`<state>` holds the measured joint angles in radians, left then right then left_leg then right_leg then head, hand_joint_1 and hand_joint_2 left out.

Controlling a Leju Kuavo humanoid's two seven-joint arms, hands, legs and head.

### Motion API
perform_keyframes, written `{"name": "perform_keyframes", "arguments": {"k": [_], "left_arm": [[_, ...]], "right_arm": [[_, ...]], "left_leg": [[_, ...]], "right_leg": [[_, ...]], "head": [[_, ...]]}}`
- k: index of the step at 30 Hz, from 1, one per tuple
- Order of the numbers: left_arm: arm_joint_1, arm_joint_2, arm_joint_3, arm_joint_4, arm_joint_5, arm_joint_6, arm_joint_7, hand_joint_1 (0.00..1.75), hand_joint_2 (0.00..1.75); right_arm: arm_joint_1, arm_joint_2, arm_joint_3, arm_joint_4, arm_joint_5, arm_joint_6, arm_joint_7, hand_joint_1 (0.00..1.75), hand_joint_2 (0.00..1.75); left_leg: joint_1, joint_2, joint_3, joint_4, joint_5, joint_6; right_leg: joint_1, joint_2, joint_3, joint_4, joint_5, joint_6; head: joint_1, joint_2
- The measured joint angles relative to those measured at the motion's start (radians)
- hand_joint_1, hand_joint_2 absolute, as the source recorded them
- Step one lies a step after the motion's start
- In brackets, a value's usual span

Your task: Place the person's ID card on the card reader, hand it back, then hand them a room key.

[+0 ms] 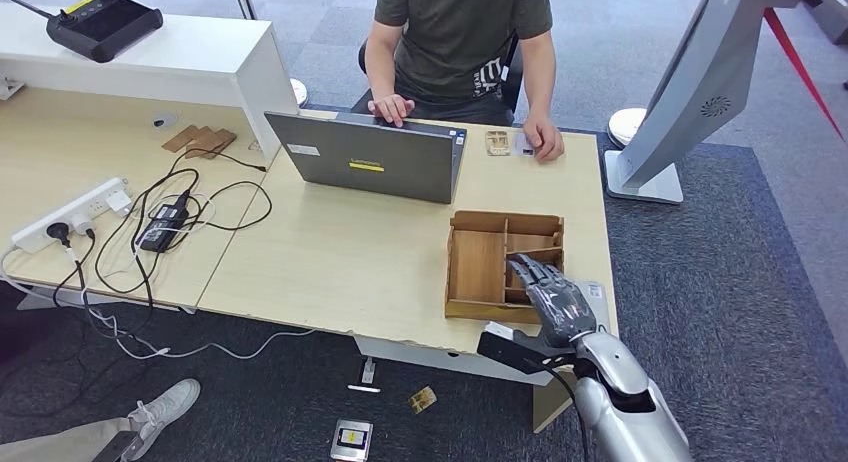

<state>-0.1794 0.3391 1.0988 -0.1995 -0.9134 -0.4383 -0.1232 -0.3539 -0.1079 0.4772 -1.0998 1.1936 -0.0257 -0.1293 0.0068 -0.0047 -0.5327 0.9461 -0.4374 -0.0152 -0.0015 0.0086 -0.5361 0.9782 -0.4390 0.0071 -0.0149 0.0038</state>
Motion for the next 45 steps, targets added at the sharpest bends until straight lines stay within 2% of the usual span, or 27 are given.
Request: {"name": "perform_keyframes", "arguments": {"k": [17,18,21,23,26,45], "left_arm": [[0.0,0.0,0.0,0.0,-0.006,0.0,0.0,0.0,1.75],[0.0,0.0,0.0,0.0,-0.006,0.0,0.0,0.0,1.75],[0.0,0.0,0.0,0.0,-0.007,0.0,0.0,0.0,1.75],[0.0,0.0,0.0,0.0,-0.007,0.0,0.0,0.0,1.75],[0.0,0.0,0.0,0.0,-0.008,0.0,0.0,0.0,1.75],[-0.001,0.0,0.0,0.0,-0.012,0.0,0.0,0.0,1.75]], "right_arm": [[0.0,-0.005,-0.003,-0.001,0.0,-0.003,0.0,0.02,1.75],[0.0,-0.005,-0.004,-0.001,0.0,-0.003,0.0,0.34,1.75],[0.0,-0.005,-0.007,-0.001,0.0,-0.003,0.0,1.52,1.75],[0.0,-0.005,-0.009,-0.001,0.0,-0.003,0.0,1.68,1.75],[0.0,-0.005,-0.01,-0.001,0.0,-0.003,0.0,1.72,1.75],[0.008,-0.003,-0.016,-0.026,-0.01,-0.007,-0.018,1.75,1.75]], "left_leg": [[0.0,0.0,0.0,0.0,0.0,0.0],[0.0,0.0,0.0,0.0,0.0,0.0],[0.0,0.0,0.0,0.0,0.0,0.0],[0.0,0.0,0.0,0.0,0.0,0.0],[0.0,0.0,0.0,0.0,0.0,0.0],[0.0,0.0,0.0,0.0,0.0,0.0]], "right_leg": [[0.0,0.0,0.0,0.0,0.0,0.0],[0.0,0.0,0.0,0.0,0.0,0.0],[0.0,0.0,0.0,0.0,0.0,0.0],[0.0,0.0,0.0,0.0,0.0,0.0],[0.0,0.0,0.0,0.0,0.0,0.0],[0.0,0.0,0.0,0.0,0.0,0.0]], "head": [[0.0,0.0],[0.0,0.0],[0.0,0.0],[0.0,0.0],[0.0,0.0],[0.0,0.0]]}}
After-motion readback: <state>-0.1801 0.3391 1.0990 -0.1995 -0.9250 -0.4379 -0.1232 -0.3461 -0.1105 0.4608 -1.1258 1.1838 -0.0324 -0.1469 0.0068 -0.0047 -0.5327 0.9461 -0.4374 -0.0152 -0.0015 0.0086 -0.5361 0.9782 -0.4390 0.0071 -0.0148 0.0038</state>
